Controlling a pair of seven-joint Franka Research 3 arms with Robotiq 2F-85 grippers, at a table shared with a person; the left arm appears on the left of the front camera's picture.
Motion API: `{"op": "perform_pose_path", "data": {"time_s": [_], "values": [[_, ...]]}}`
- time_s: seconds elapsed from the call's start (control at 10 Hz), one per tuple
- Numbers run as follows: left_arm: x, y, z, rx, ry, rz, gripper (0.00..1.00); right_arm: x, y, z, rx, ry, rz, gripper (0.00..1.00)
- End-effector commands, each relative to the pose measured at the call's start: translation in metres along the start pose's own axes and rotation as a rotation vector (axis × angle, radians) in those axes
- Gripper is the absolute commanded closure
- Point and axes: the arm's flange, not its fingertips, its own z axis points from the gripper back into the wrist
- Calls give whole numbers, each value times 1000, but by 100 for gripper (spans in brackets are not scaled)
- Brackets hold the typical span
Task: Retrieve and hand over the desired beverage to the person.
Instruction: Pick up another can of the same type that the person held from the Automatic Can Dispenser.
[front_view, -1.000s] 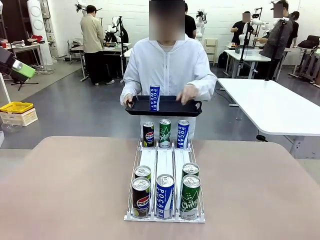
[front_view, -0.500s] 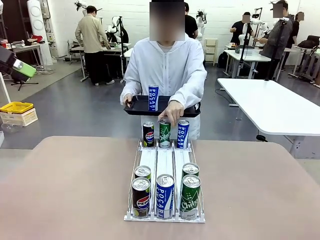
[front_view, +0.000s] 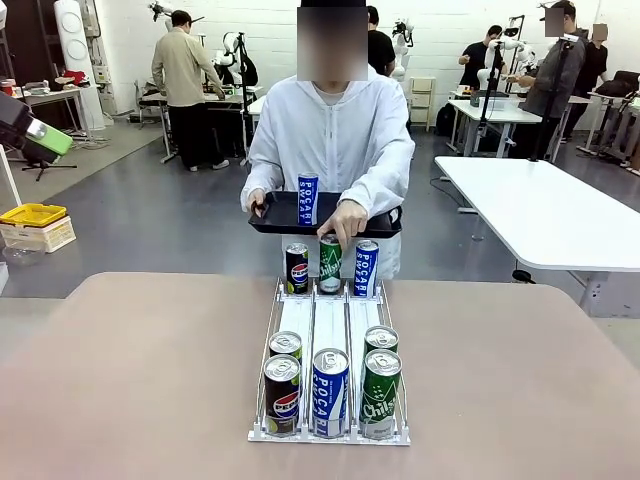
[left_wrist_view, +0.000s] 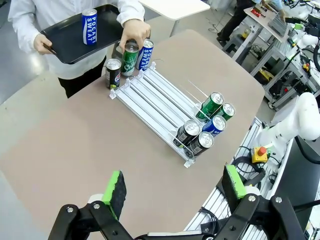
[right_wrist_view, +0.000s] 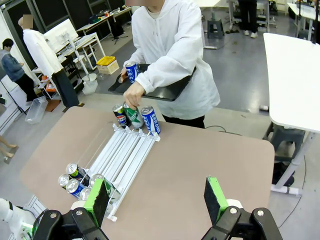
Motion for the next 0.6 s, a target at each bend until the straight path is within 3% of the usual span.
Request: {"op": "perform_pose_path", "data": {"time_s": [0.0, 0.5], "values": [[0, 1, 0, -14, -8, -14, 0, 1, 0, -3, 27, -3, 1, 0], [0, 1, 0, -14, -8, -14, 0, 1, 0, -3, 27, -3, 1, 0]]}}
